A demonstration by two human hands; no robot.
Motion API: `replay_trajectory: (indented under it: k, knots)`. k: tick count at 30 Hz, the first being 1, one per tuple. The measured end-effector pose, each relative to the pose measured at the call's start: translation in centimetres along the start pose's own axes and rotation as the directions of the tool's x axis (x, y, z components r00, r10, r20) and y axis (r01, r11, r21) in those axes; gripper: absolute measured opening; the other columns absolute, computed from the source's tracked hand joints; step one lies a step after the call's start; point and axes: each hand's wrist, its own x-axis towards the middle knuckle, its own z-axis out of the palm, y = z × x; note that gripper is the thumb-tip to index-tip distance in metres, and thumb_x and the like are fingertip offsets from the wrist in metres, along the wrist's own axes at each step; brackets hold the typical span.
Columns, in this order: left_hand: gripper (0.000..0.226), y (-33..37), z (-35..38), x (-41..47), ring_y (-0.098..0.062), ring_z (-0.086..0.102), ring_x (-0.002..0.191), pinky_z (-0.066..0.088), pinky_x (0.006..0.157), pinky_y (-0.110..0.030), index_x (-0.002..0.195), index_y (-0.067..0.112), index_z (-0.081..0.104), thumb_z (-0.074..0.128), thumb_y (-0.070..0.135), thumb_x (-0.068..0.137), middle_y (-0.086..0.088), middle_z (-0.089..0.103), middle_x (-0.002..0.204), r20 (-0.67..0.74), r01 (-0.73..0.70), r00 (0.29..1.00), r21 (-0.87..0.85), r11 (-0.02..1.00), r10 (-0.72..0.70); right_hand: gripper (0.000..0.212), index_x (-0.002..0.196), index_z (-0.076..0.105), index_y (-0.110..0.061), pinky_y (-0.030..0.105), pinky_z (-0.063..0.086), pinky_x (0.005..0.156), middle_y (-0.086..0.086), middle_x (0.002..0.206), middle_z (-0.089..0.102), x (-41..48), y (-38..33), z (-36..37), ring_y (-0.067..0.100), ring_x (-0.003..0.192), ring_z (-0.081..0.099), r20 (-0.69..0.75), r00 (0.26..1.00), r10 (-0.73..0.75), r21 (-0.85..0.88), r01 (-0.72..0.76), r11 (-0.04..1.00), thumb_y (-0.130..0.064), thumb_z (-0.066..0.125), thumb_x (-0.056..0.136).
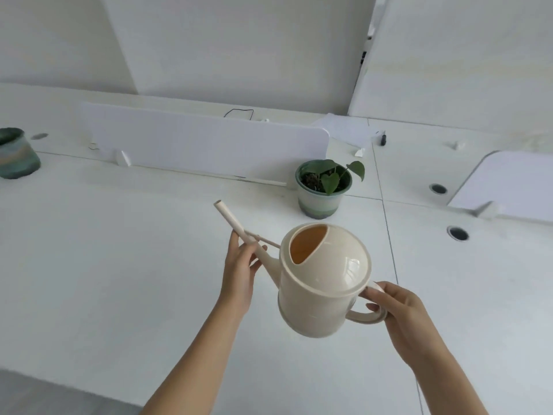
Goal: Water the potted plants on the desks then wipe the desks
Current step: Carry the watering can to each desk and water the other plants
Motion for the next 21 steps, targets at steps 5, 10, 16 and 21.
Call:
replay_trajectory:
  k: [5, 10, 16, 21]
  knots:
    - [0.039, -0.3, 2.7, 4.4, -0.024, 0.053, 0.094, 0.047, 0.075, -0.027, 0.130, 0.012, 0.040, 0.041, 0.010, 0.092, -0.006, 0.043, 0.096, 0.202, 0.098, 0.973, 0.070, 0.993, -0.110, 0.064, 0.056, 0.069, -0.016, 0.027, 0.038, 0.074, -0.006, 0.063, 0.066, -1.3, -1.5, 1.2, 0.021, 0.085, 0.058, -0.228, 0.973, -0.047, -0.013, 0.045, 0.999, -0.067, 0.080, 0.019]
    - [0.041, 0.2, 5.3, 7.5, -0.024, 0.053, 0.098, 0.049, 0.088, -0.038, 0.117, 0.030, 0.048, 0.048, 0.022, 0.077, -0.009, 0.049, 0.103, 0.376, 0.145, 0.907, 0.138, 0.980, -0.187, 0.073, 0.060, 0.068, -0.013, 0.028, 0.039, 0.073, -0.003, 0.066, 0.066, -1.9, -2.4, 3.3, 0.020, 0.083, 0.057, -0.412, 0.910, -0.056, -0.033, 0.046, 0.998, -0.072, 0.077, 0.017]
    - [0.024, -0.9, 7.1, 10.3, -0.025, 0.052, 0.104, 0.048, 0.091, -0.040, 0.098, 0.035, 0.049, 0.048, 0.030, 0.075, -0.012, 0.048, 0.110, 0.472, 0.209, 0.835, 0.203, 0.956, -0.283, 0.038, 0.066, 0.063, -0.011, 0.031, 0.039, 0.070, -0.007, 0.058, 0.064, -1.2, -2.8, 5.3, 0.018, 0.073, 0.055, -0.568, 0.819, -0.081, -0.076, 0.046, 0.996, -0.046, 0.077, 0.062]
    - [0.027, -2.0, 7.9, 12.2, -0.017, 0.053, 0.084, 0.046, 0.072, -0.028, 0.108, 0.012, 0.045, 0.047, 0.029, 0.087, -0.008, 0.048, 0.099, 0.461, 0.248, 0.829, 0.205, 0.947, -0.317, 0.023, 0.067, 0.057, -0.008, 0.025, 0.038, 0.060, 0.007, 0.072, 0.053, 0.7, -3.1, 5.6, 0.020, 0.063, 0.045, -0.611, 0.786, -0.090, -0.185, -0.031, 0.982, -0.019, 0.057, 0.087]
